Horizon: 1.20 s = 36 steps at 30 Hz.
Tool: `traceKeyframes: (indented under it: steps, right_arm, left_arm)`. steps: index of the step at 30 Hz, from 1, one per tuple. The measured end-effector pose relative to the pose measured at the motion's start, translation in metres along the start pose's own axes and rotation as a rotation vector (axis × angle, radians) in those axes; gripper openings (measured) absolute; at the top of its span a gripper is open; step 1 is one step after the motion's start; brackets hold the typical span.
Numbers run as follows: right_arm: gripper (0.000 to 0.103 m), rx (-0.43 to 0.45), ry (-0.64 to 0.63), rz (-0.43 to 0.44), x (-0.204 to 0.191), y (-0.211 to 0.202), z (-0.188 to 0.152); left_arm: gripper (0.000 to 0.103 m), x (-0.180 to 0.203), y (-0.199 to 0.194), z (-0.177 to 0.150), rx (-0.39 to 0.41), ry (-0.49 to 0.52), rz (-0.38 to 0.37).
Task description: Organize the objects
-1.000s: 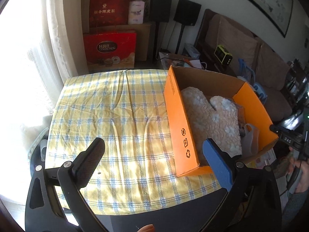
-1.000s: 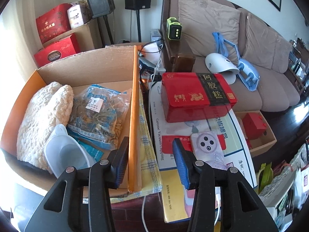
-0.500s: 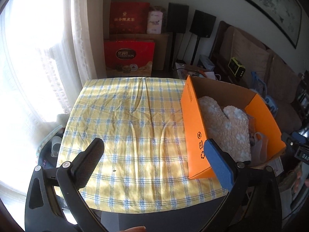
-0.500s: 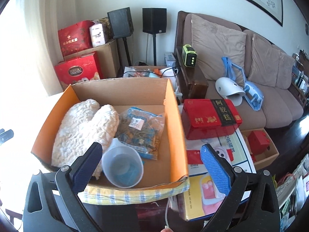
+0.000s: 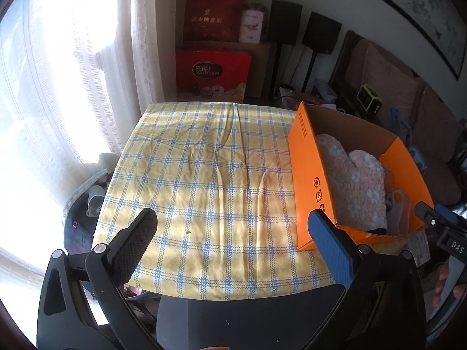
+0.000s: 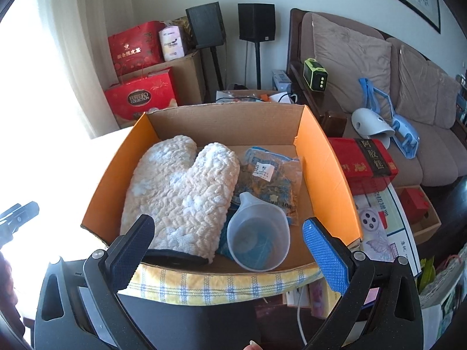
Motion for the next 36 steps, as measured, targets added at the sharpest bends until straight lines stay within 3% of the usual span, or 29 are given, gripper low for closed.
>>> traceKeyframes:
  steps: [6, 18, 36]
  right_arm:
    - [0.103, 0.009, -0.017, 0.019, -0.017, -0.002, -0.007]
    - [0.103, 0.046, -0.034, 0.009, -0.041, -0.009, -0.015]
    - [0.102, 0.038, -0.030, 0.002, -0.042, -0.006, -0.019]
  left_arm:
    - [0.103, 0.005, -0.004, -0.010, 0.011, 0.027, 0.053]
    - [0.103, 0.011, -0.006, -0.015, 0.021, 0.051, 0.079]
    - [0.103, 0.014, 0.000, -0.016, 0.023, 0.058, 0.106]
Point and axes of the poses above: each gripper's, at about its wrist camera, not at the fingertips, and y roughly the way its jaws point, x to its right, z to its top, the point moved 2 cm from there along y, roughly the way its jaws point, and after that the axes turned 5 degrees about -x, right-handed, at the moved point
